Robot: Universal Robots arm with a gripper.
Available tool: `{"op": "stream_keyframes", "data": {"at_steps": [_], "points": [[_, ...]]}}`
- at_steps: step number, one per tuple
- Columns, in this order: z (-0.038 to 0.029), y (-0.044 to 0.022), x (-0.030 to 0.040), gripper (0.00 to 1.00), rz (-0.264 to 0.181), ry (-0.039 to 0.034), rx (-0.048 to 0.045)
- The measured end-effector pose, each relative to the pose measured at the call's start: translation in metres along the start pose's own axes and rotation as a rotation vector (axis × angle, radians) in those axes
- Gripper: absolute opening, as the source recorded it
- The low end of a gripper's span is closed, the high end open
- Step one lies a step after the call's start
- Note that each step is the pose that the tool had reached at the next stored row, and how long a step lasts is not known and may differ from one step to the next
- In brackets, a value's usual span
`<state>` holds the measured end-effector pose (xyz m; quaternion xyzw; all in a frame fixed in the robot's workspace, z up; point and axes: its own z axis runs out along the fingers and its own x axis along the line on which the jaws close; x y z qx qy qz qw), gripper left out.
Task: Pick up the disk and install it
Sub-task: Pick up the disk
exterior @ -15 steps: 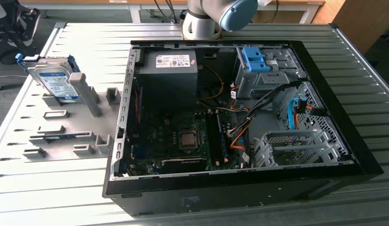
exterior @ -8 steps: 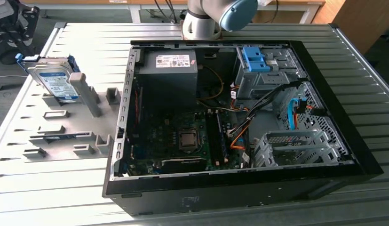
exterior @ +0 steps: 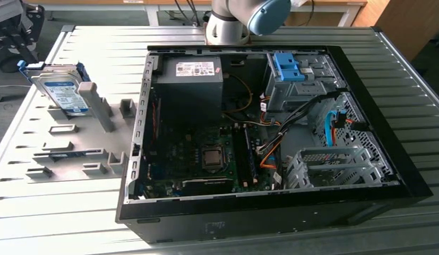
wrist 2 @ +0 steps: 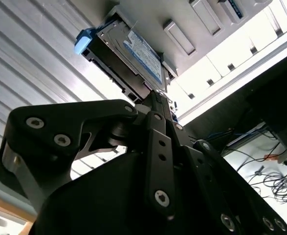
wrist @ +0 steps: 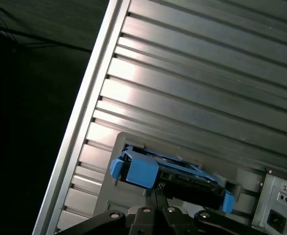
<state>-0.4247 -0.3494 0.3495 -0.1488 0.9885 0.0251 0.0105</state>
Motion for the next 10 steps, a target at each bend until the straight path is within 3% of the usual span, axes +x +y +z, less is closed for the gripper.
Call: {"op": "stream_keyframes", "data": {"at_steps": [10], "points": [[0.0009,0.0,0.0,0.11,-0.179,0.0084,-0.005]]}}
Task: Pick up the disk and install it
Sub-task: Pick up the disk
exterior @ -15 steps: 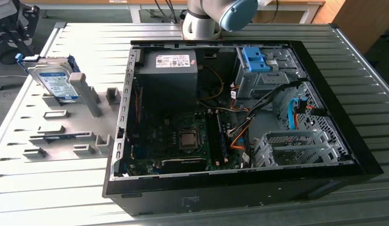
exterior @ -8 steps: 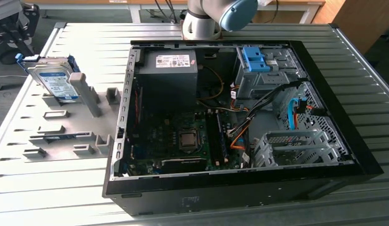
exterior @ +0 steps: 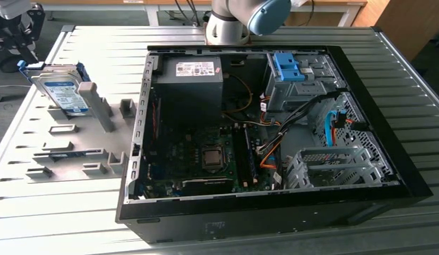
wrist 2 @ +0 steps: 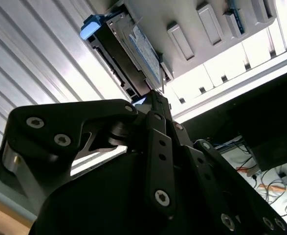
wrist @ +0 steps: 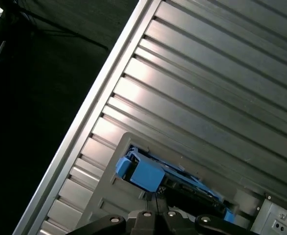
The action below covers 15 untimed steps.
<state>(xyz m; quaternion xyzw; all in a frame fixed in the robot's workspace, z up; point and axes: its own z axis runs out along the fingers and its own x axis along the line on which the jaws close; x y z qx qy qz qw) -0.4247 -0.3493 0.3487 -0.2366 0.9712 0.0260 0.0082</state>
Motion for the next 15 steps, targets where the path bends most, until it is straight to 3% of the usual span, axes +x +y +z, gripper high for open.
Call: {"op": "stream_keyframes", "data": {"at_steps": [7,15], "points": [[0.0008,-0.0001,0.0,0.11,-0.124,0.0058,-0.0035],[0.0013,-0.0001,0.0,0.11,-0.161,0.0073,-0.0046]]}}
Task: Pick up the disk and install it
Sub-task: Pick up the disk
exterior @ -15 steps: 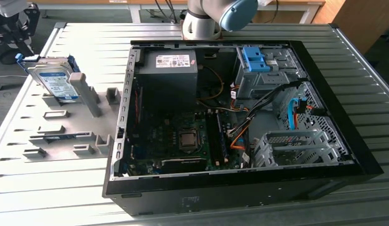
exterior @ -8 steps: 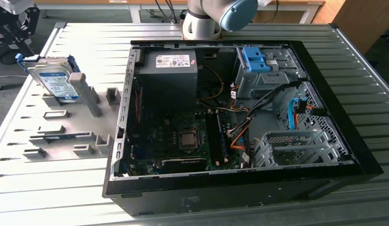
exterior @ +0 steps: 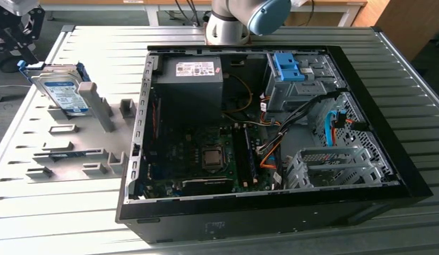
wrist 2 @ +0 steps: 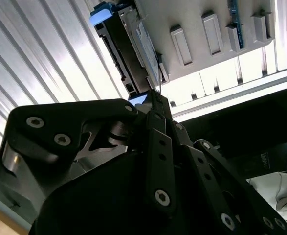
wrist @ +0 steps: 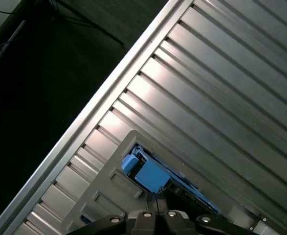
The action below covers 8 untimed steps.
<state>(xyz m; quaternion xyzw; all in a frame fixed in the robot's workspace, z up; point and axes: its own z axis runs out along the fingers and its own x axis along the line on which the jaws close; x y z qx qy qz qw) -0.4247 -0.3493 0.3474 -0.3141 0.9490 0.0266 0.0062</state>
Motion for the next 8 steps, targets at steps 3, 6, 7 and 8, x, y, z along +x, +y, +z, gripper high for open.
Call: {"op": "stream_keyframes", "data": {"at_steps": [3,6,7,8], "points": [[0.0002,0.0,0.0,0.11,-0.056,0.0026,-0.0016],[0.0007,0.0,0.0,0.11,-0.11,0.0054,-0.0032],[0.0009,-0.0001,0.0,0.11,-0.128,0.0063,-0.0037],[0.0012,-0.0001,0.0,0.11,-0.146,0.0072,-0.0042]]}}
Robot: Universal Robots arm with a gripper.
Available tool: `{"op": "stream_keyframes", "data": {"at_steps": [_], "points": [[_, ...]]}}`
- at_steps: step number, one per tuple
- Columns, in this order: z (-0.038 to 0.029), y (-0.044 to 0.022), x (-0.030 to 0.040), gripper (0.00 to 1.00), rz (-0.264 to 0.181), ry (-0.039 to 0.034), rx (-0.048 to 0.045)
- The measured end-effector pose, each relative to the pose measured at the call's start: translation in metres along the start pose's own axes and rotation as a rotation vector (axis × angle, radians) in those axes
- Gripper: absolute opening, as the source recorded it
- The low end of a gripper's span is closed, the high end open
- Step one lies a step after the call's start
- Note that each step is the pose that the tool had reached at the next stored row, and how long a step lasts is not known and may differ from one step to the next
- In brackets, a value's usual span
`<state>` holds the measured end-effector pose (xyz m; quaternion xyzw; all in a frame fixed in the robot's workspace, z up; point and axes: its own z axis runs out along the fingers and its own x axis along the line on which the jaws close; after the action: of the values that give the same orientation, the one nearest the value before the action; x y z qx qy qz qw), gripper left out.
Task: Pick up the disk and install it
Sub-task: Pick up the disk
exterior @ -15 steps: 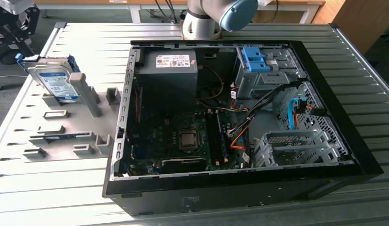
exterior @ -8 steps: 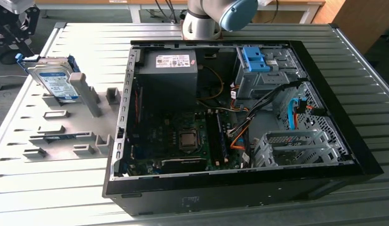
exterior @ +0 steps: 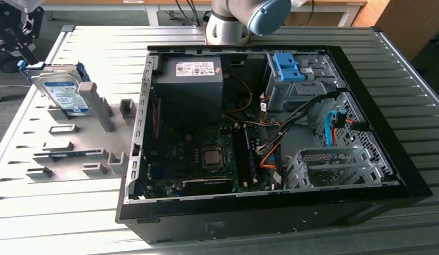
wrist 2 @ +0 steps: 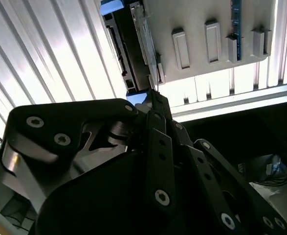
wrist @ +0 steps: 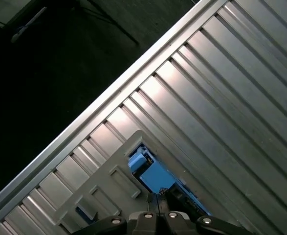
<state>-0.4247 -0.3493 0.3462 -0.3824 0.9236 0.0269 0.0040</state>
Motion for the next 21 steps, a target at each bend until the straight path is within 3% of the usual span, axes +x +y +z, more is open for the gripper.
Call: {"op": "stream_keyframes", "data": {"at_steps": [5,7,8,21], "points": [[0.0014,0.0,0.0,0.11,-0.091,0.0041,-0.0025],[0.0018,-0.0001,0.0001,0.16,-0.127,0.0057,-0.0035],[0.002,-0.0001,0.0001,0.24,-0.145,0.0066,-0.0041],[0.0045,-0.0002,0.0002,0.24,-0.382,0.0175,-0.0107]]}}
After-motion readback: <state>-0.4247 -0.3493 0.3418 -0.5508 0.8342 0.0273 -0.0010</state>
